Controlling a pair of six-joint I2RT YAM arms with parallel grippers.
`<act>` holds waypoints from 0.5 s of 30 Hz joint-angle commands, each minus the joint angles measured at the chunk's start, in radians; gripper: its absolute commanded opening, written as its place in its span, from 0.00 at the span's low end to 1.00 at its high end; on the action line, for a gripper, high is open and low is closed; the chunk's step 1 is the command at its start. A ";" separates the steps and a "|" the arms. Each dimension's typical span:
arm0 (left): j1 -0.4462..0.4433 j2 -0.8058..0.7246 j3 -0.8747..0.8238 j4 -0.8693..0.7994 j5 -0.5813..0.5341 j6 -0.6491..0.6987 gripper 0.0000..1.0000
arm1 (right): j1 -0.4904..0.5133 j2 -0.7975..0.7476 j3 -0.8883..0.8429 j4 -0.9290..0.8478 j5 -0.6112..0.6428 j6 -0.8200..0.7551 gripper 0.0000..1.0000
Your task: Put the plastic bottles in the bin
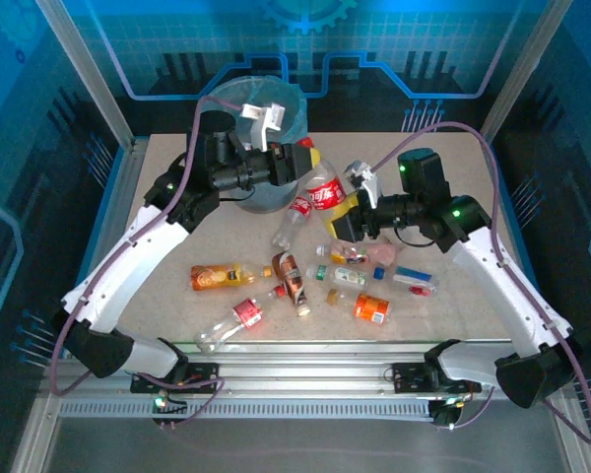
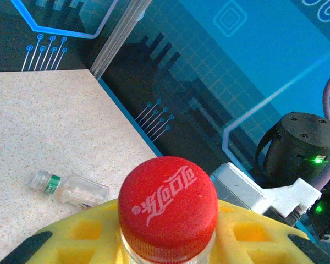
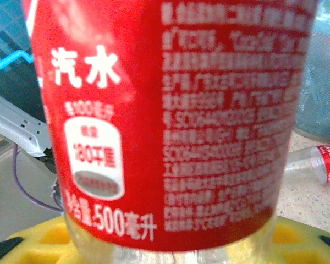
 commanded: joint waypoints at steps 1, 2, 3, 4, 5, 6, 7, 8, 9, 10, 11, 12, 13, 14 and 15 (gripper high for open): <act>0.006 -0.024 0.010 0.001 -0.052 0.042 0.06 | 0.035 -0.041 -0.021 0.031 0.017 -0.014 0.60; 0.007 -0.029 0.010 0.003 -0.065 0.042 0.02 | 0.036 -0.044 -0.021 0.034 0.028 -0.006 0.64; 0.010 -0.032 0.009 0.005 -0.082 0.042 0.00 | 0.038 -0.045 -0.018 0.038 0.049 0.006 0.71; 0.013 -0.038 0.006 0.010 -0.102 0.042 0.00 | 0.040 -0.046 -0.013 0.041 0.084 0.024 0.79; 0.016 -0.045 0.004 0.017 -0.121 0.042 0.00 | 0.040 -0.046 -0.006 0.042 0.108 0.038 0.82; 0.022 -0.050 0.003 0.022 -0.141 0.039 0.00 | 0.042 -0.046 0.003 0.041 0.129 0.045 0.85; 0.030 -0.057 0.004 0.028 -0.158 0.035 0.00 | 0.042 -0.048 0.014 0.040 0.152 0.055 0.87; 0.041 -0.060 0.008 0.032 -0.171 0.031 0.00 | 0.044 -0.050 0.023 0.042 0.177 0.065 0.88; 0.057 -0.064 0.018 0.033 -0.183 0.027 0.00 | 0.043 -0.053 0.034 0.045 0.210 0.080 0.94; 0.076 -0.065 0.032 0.032 -0.196 0.020 0.00 | 0.043 -0.057 0.046 0.050 0.244 0.094 0.95; 0.096 -0.065 0.045 0.031 -0.204 0.014 0.00 | 0.043 -0.061 0.055 0.054 0.275 0.104 0.96; 0.120 -0.065 0.060 0.033 -0.212 0.010 0.00 | 0.043 -0.066 0.063 0.061 0.309 0.115 0.97; 0.145 -0.061 0.082 0.033 -0.219 0.011 0.00 | 0.043 -0.071 0.072 0.069 0.346 0.128 0.98; 0.170 -0.057 0.101 0.028 -0.230 0.015 0.00 | 0.043 -0.074 0.077 0.075 0.376 0.135 0.98; 0.195 -0.048 0.132 0.019 -0.245 0.030 0.00 | 0.043 -0.077 0.085 0.079 0.403 0.139 0.98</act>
